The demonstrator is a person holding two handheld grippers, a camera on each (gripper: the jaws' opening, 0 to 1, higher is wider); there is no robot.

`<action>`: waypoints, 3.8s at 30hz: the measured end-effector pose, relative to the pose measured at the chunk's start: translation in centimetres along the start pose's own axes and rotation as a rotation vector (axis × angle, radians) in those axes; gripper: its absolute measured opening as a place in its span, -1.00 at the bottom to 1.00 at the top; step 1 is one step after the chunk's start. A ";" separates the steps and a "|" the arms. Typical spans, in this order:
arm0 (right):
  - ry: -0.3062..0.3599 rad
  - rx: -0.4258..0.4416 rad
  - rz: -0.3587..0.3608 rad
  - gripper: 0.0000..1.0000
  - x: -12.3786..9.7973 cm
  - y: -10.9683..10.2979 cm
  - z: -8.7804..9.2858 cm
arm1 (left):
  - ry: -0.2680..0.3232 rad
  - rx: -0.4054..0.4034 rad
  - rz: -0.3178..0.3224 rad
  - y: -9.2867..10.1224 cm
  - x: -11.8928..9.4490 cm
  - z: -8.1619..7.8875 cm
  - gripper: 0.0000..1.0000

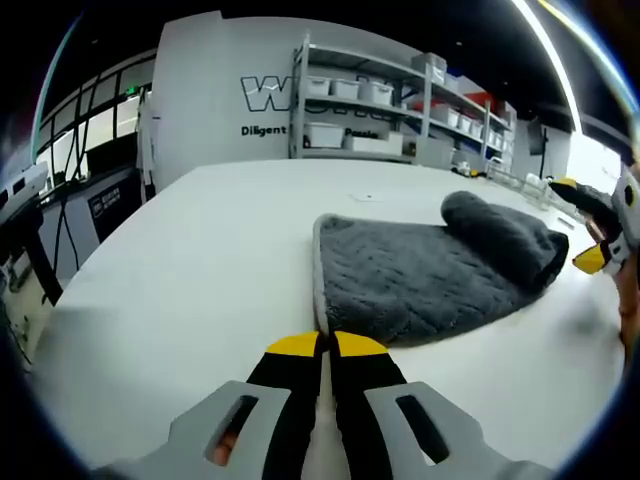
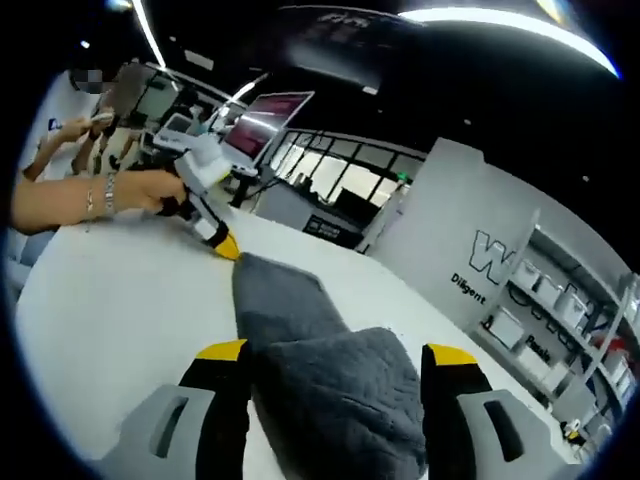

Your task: Open the folded towel by lifting each exposed corner and separating the folded layers until the towel lies flat within the target outline without major curled edges

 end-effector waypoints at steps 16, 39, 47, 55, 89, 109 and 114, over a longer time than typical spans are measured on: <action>-0.149 -0.382 -0.008 -0.30 3.5 -3.1 1.1 | -0.004 0.011 -0.003 -0.3 0.3 -0.3 -0.94; -0.154 -0.370 0.072 -0.98 3.5 -1.9 1.4 | -0.007 0.021 -0.006 -0.7 0.7 -0.7 -0.93; -0.102 -0.267 0.205 -0.97 1.2 1.2 0.6 | -0.007 0.021 -0.005 -0.7 0.7 -0.8 -0.93; -0.065 -0.118 0.346 -0.98 -2.0 5.5 0.7 | -0.007 0.022 -0.003 0.0 0.0 -0.1 -0.93; -0.061 0.195 0.735 -0.97 -12.4 14.3 5.5 | -0.010 0.022 0.007 -0.5 0.5 -0.5 -0.93; -0.172 0.496 0.873 -0.96 -17.6 15.6 12.3 | -0.024 0.057 0.026 0.2 -0.2 0.0 -0.93; -0.180 0.567 0.879 -0.95 -18.2 15.4 13.5 | -0.029 0.066 0.030 0.4 -0.2 0.0 -0.93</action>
Point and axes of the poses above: the point that each gripper's makers call its tool centre point, and the gripper's own axes: x roughly forward along the fingers, y roughly to its right, z roughly out of its underside, the point moved 2 cm from there along -x, roughly backward along the fingers, and after that the axes turned 6 degrees about -z, right-handed, at the moved point
